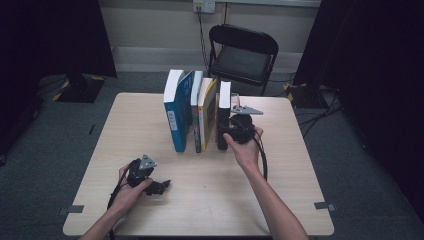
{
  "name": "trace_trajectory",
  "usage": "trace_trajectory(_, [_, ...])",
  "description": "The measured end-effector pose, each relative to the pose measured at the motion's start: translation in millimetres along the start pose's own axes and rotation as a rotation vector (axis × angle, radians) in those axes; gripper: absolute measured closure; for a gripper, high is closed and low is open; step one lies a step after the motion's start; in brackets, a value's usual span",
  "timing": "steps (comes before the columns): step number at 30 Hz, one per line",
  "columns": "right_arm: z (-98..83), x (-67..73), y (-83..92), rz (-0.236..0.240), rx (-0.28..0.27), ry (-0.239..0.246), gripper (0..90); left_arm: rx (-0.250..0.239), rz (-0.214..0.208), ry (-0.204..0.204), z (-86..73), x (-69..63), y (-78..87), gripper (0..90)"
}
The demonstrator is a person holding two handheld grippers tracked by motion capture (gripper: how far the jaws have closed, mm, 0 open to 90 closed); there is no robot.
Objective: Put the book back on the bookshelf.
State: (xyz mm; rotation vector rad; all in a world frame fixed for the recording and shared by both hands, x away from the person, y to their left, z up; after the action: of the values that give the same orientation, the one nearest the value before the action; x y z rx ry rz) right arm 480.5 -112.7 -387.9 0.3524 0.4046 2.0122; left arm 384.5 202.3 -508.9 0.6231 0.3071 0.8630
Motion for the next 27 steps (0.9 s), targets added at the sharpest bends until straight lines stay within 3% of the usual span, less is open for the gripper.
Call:
trace_trajectory(14, [0.8, 0.3, 4.8, 0.008, -0.013, -0.014, 49.5, 0.001, 0.0, -0.002, 0.0, 0.2, 0.1, 0.0])
trace_trajectory(21, [1.4, 2.7, 3.0, 0.01, -0.041, 0.007, 35.3, 0.003, 0.004, 0.002, -0.4, -0.3, 0.5, 0.0])
trace_trajectory(25, [17.8, 3.4, 2.3, 0.003, -0.073, 0.02, 30.4, 0.002, 0.004, 0.003, -0.4, -0.3, 0.4, 0.0])
trace_trajectory(27, [25.2, 3.5, -1.0, -0.023, -0.076, 0.022, 29.3, 0.001, 0.003, 0.002, -0.4, -0.3, 0.4, 0.0])
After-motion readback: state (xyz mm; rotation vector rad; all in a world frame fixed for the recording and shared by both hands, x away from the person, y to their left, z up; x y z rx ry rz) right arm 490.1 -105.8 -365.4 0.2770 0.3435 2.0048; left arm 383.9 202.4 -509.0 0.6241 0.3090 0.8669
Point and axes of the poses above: each handheld gripper's, and its own axes: y roughly backward along the jaws, z roughly out of its top, x roughly to its left, the point moved 1 cm from there along -y, roughly forward along the jaws, and after that the axes turned 6 degrees about -x, right-handed, at the moved point
